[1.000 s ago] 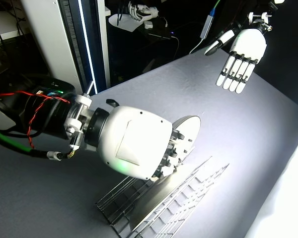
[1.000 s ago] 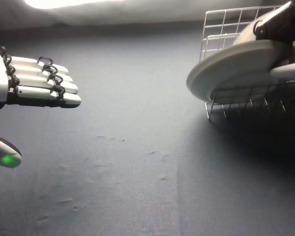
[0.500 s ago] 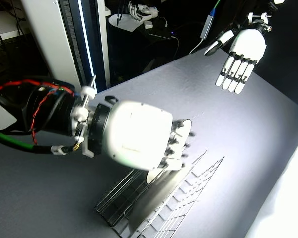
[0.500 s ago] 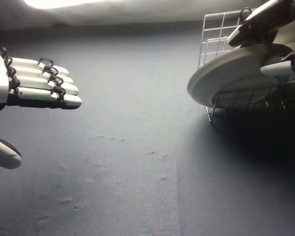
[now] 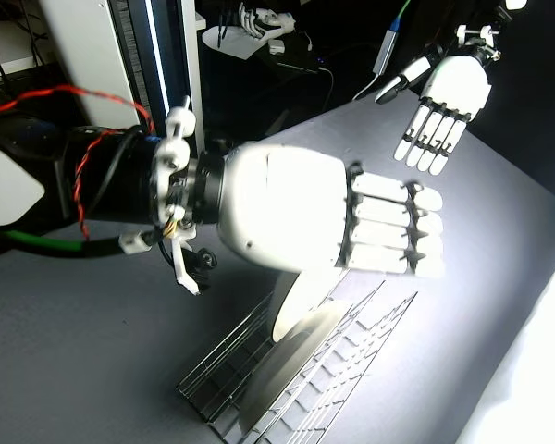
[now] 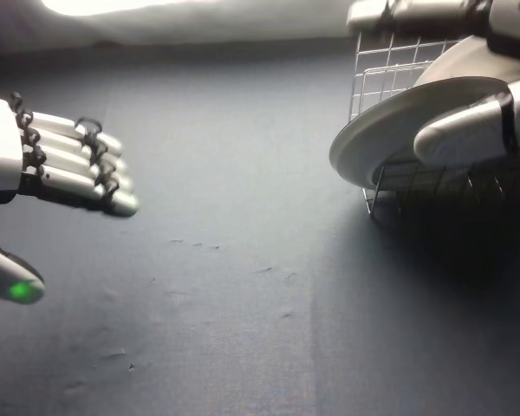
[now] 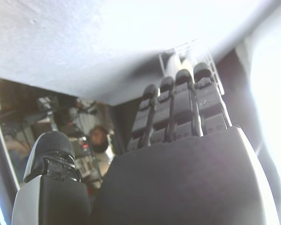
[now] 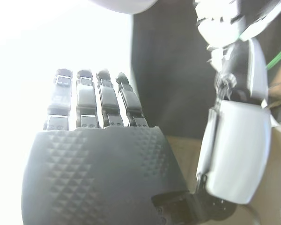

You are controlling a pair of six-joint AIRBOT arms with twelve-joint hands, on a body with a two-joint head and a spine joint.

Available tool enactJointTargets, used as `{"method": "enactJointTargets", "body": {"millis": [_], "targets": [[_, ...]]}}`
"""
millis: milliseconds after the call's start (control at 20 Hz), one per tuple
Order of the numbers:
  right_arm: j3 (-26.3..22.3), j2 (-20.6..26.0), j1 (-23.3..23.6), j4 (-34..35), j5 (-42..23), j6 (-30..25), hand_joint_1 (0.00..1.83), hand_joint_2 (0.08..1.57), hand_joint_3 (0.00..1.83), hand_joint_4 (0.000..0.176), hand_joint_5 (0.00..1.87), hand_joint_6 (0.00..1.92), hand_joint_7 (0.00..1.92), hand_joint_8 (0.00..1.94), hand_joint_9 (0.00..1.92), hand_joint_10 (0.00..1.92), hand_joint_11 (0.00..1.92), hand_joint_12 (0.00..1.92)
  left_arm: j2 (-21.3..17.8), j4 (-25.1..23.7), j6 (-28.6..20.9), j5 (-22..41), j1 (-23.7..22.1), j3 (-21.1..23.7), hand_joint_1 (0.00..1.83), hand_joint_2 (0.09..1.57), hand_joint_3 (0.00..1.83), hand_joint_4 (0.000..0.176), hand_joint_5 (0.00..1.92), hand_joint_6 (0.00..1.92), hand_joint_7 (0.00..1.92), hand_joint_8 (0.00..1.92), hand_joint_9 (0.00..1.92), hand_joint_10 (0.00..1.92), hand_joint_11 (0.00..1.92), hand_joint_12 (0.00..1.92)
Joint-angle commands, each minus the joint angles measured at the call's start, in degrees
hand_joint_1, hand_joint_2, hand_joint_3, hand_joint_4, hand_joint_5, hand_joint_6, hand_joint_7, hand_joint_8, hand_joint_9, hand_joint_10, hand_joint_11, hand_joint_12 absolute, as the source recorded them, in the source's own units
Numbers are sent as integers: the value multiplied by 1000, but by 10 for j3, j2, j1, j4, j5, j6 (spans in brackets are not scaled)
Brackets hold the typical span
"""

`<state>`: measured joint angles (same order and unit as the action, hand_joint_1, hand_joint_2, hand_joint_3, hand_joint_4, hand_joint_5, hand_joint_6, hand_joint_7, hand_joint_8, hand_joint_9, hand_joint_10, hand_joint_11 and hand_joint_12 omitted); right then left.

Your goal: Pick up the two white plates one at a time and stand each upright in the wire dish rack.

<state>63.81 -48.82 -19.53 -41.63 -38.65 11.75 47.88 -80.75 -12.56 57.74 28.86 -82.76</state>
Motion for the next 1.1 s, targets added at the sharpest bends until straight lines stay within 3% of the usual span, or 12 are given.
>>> {"method": "enactJointTargets", "body": {"millis": [0,50,100,150,250,300,350,500,600,750,1000,1050], "targets": [[-1,3,8,-4,-79,-2,0,1016,0,0,896,146,1019,198,836,359,243,1229,0,40,-3,20,-2,-5,57,1218,0,0,770,336,677,819,649,907,487,1254],[-1,3,8,-43,-101,-1,2,1017,0,0,907,835,894,1163,698,1183,238,1590,2,40,-3,20,1,-7,72,1229,0,0,674,999,715,1318,655,1429,535,1640],[-1,3,8,-89,-121,0,0,1004,0,0,930,1568,955,1772,762,1773,373,1855,4,40,-3,20,3,-10,66,1244,1,0,682,1216,715,1507,632,1725,575,1865],[-1,3,9,-117,-138,1,86,964,0,0,1040,1907,1078,1934,961,1915,747,1918,6,40,-3,20,3,-13,90,1247,1,0,1001,1803,1000,1885,940,1913,987,1919],[-1,3,13,-164,-162,3,122,942,0,0,1064,1918,1126,1940,1089,1920,1004,1920,8,39,-3,20,4,-13,80,1225,0,25,1326,1807,1373,1852,1366,1919,1307,1921],[-1,3,15,-174,-171,5,93,942,0,0,1315,1920,1375,1941,1363,1921,1377,1921,9,36,-3,20,6,-12,259,1167,0,146,1465,1634,1585,1830,1622,1921,1556,1921],[-2,2,18,-177,-172,6,51,955,0,0,1491,1921,1539,1941,1554,1921,1578,1921,9,36,-3,20,9,-11,307,1134,0,170,1537,1560,1653,1850,1715,1921,1638,1921],[-2,1,18,-177,-168,8,258,1165,12,0,1597,1921,1636,1941,1670,1921,1699,1921,9,36,-3,19,16,-11,465,1188,7,176,1488,1831,1622,1920,1669,1921,1642,1921],[-2,0,20,-177,-171,9,574,1484,39,41,1562,1921,1681,1941,1727,1921,1795,1921,9,36,-3,19,17,-12,1046,1310,21,176,1482,1917,1593,1921,1650,1921,1713,1921],[-2,0,21,-178,-179,12,895,1542,6,0,1615,1921,1706,1941,1789,1921,1879,1921,9,36,-3,18,18,-11,1287,1264,0,176,1515,1921,1559,1921,1609,1921,1677,1921],[-2,0,21,-202,-203,25,856,1547,4,26,1637,1921,1722,1941,1811,1921,1903,1921,8,37,-3,17,25,-10,1198,1283,3,176,1429,1921,1535,1921,1592,1921,1633,1921],[-2,0,21,-211,-207,30,865,1551,3,66,1644,1921,1728,1941,1819,1921,1913,1921,8,37,-3,17,25,-10,1209,1253,0,176,1425,1921,1533,1921,1586,1921,1621,1921]]}}
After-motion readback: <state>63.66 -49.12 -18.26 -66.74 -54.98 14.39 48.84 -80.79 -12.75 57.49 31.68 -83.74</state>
